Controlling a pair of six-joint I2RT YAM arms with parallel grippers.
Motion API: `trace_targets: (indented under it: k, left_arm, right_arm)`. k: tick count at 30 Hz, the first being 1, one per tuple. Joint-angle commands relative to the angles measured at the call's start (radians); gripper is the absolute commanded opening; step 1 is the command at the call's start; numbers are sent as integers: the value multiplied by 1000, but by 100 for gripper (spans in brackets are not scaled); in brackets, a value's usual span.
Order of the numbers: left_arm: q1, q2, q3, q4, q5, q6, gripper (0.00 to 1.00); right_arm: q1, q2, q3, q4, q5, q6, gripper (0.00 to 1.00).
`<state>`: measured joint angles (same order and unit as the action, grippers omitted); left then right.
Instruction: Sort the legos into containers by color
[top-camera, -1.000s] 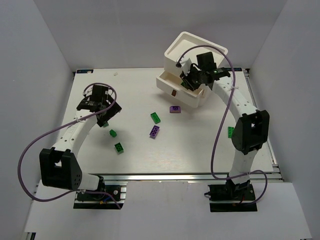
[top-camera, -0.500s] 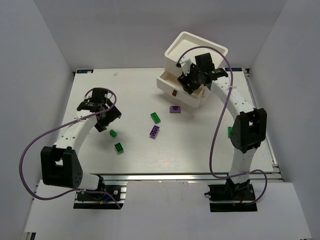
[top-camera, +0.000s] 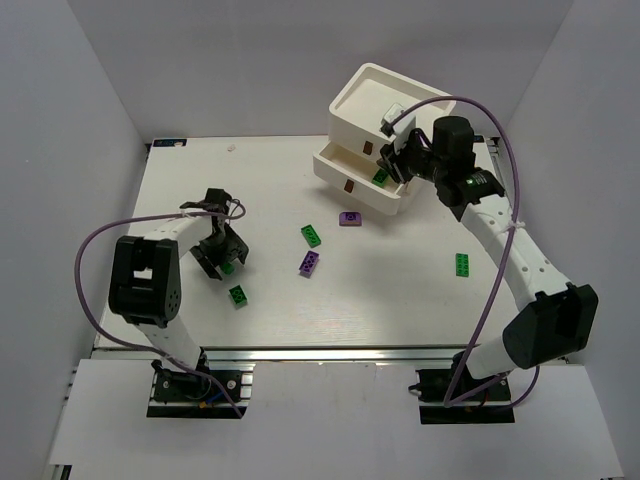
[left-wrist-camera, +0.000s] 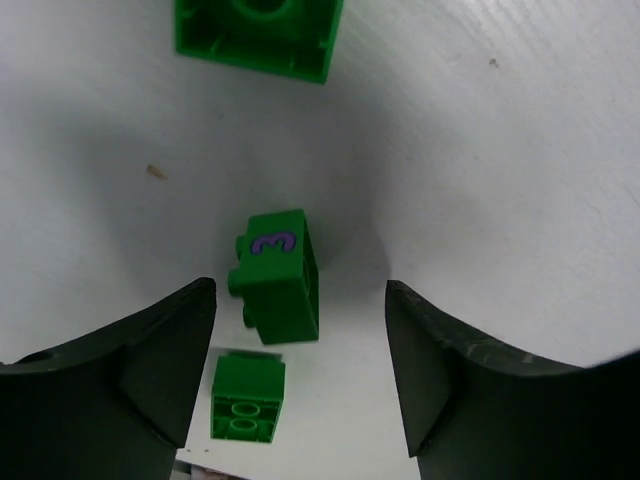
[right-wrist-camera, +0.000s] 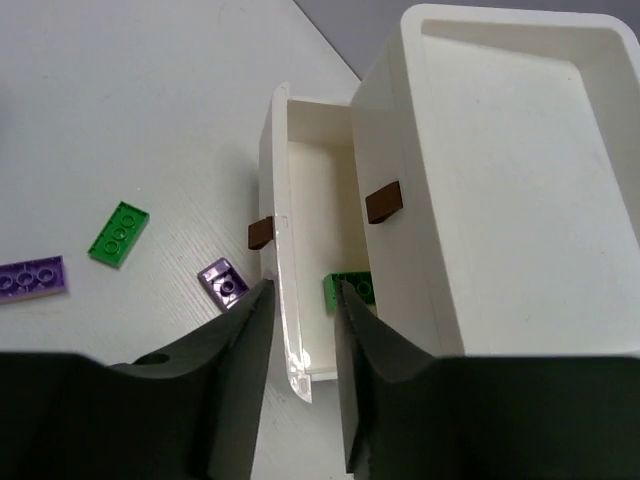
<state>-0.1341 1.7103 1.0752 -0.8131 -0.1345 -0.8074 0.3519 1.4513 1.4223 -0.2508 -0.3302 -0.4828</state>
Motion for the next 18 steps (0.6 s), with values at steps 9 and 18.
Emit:
trace_targets:
  k: [9, 18]
  left_arm:
    - [-16, -33, 123, 57, 24, 37, 23]
    - [-77, -61, 253, 388, 490, 38, 0]
  right_arm:
    - [-47, -3, -6, -56, 82, 110, 0]
    - [-182, -34, -14, -330, 195, 222, 0]
